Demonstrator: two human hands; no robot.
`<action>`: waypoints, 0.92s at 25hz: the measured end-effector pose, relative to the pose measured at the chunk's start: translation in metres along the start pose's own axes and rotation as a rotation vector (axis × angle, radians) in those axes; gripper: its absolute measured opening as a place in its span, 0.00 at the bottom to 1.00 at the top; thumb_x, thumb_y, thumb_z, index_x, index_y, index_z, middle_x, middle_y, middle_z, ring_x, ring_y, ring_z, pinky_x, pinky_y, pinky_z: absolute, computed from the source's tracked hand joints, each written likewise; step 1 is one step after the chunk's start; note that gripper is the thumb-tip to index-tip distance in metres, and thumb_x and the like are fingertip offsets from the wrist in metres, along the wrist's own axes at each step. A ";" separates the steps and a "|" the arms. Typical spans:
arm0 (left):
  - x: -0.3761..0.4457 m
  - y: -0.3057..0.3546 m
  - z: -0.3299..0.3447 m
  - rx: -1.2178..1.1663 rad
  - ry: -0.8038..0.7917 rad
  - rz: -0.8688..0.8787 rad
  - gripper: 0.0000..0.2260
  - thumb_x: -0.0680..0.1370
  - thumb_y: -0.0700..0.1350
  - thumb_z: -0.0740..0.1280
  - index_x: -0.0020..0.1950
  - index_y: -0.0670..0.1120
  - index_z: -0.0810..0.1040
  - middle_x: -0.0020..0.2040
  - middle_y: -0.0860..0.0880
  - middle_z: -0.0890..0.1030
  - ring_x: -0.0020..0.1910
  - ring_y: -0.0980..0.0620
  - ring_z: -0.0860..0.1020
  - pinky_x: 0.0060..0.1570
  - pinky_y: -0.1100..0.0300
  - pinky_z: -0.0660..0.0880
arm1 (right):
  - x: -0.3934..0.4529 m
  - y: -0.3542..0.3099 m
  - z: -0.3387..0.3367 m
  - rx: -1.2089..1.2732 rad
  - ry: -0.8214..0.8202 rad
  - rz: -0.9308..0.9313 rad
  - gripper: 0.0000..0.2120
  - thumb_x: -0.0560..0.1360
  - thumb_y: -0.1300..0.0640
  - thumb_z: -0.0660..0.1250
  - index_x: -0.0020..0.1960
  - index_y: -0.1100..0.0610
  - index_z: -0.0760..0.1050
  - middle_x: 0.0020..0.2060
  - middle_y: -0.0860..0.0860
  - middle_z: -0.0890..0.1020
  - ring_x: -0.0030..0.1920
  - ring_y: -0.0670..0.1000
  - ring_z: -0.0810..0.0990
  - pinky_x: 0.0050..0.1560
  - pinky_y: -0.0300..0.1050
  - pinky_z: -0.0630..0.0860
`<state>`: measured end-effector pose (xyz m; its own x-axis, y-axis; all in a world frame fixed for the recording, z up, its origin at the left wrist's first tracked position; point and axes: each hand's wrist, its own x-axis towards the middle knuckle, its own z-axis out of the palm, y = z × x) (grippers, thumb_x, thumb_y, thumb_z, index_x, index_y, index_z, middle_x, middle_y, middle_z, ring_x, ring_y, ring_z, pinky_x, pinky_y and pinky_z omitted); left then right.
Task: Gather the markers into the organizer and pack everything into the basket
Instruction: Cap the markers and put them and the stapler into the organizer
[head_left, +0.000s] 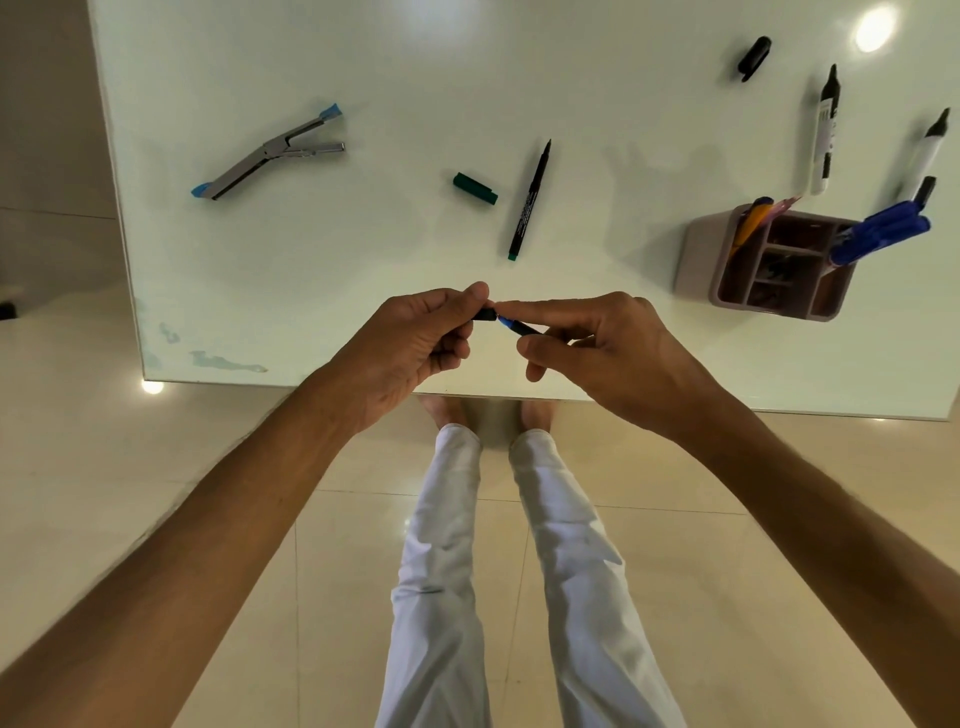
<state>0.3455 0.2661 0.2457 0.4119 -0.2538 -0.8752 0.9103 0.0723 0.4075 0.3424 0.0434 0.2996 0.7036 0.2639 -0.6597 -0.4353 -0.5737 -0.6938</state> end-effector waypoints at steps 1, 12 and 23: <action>-0.001 0.000 0.000 0.023 -0.008 0.000 0.18 0.77 0.56 0.74 0.56 0.42 0.87 0.38 0.51 0.78 0.35 0.55 0.77 0.42 0.64 0.79 | 0.000 0.001 -0.001 0.002 0.004 0.008 0.16 0.81 0.56 0.71 0.66 0.39 0.82 0.37 0.42 0.88 0.27 0.44 0.72 0.29 0.28 0.68; -0.010 -0.009 0.035 0.156 0.014 -0.047 0.17 0.87 0.52 0.59 0.46 0.45 0.79 0.29 0.54 0.70 0.27 0.54 0.68 0.31 0.62 0.67 | -0.004 -0.010 0.010 -0.159 0.104 0.073 0.10 0.74 0.44 0.77 0.45 0.51 0.87 0.37 0.43 0.87 0.35 0.39 0.82 0.36 0.31 0.74; -0.014 -0.036 0.079 0.105 0.002 -0.092 0.19 0.86 0.47 0.58 0.35 0.49 0.65 0.25 0.55 0.64 0.23 0.56 0.61 0.24 0.65 0.60 | -0.018 -0.002 0.017 -0.343 0.189 0.234 0.08 0.73 0.48 0.74 0.44 0.52 0.80 0.36 0.45 0.81 0.38 0.46 0.81 0.35 0.37 0.74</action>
<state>0.3032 0.1910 0.2638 0.3270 -0.2532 -0.9105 0.9351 -0.0521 0.3504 0.3211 0.0530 0.3075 0.7124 -0.0307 -0.7011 -0.4060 -0.8329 -0.3761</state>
